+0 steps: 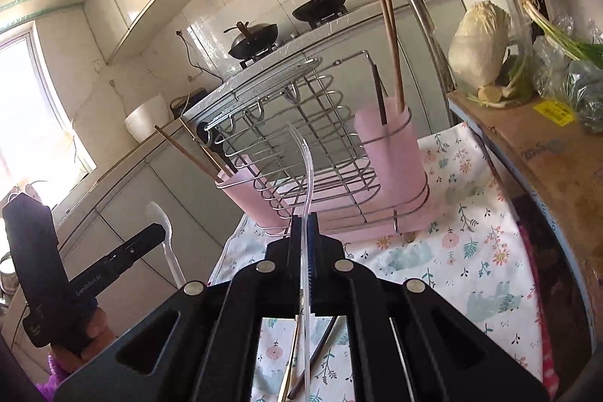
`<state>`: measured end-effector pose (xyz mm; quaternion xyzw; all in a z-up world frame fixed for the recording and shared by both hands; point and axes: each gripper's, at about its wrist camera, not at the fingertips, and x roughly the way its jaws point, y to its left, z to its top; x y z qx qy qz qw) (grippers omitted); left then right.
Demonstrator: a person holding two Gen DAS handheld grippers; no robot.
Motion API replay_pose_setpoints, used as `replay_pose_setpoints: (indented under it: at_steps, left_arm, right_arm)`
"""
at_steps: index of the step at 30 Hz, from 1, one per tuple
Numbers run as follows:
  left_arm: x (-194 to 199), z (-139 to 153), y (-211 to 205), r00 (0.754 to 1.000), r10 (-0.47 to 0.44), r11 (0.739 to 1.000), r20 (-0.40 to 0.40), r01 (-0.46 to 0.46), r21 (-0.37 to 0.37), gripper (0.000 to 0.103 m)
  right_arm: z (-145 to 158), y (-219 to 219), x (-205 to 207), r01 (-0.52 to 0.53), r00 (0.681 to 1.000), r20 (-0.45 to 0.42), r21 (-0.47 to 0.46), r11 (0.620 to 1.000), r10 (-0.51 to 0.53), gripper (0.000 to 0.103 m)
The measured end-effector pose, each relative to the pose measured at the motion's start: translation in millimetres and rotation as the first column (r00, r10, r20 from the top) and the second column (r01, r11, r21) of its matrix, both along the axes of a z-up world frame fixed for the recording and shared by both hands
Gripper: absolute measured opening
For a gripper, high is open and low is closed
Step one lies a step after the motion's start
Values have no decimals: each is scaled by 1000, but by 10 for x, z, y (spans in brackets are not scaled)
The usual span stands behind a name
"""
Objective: Organize utensils
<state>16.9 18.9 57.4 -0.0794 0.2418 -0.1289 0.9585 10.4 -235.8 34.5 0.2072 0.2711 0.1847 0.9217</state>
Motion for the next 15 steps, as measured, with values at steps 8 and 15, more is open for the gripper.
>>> replay_pose_setpoints:
  at_steps: [8,15]
  left_arm:
    - [-47,164,47,991,67,998,116,-69,14,2]
    - [16,380,206,954,157,987,254,-156,-24,2]
  right_arm:
    - [276,-101,-58,58,990,127,-11,998,-56,3]
    - [545,-207,1,83,959,269,20,996,-85,3]
